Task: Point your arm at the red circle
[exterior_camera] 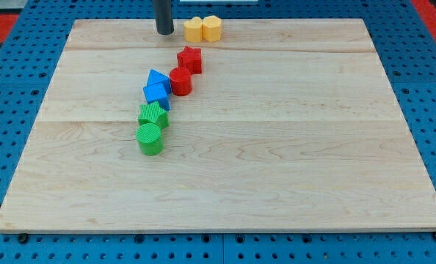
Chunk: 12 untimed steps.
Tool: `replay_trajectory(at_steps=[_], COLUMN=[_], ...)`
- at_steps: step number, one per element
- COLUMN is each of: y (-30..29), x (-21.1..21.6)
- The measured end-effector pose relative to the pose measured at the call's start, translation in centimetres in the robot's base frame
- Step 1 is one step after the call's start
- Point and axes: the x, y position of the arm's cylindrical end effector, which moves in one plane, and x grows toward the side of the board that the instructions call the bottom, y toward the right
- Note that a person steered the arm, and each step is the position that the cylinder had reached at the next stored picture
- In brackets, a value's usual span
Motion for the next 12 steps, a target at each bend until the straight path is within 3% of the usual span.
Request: replay_trajectory(at_steps=[4,5,8,10,12], y=[3.5,3.7,11.7,11.7,9.0], x=[0.5,2.5,8.5,17.1,18.8])
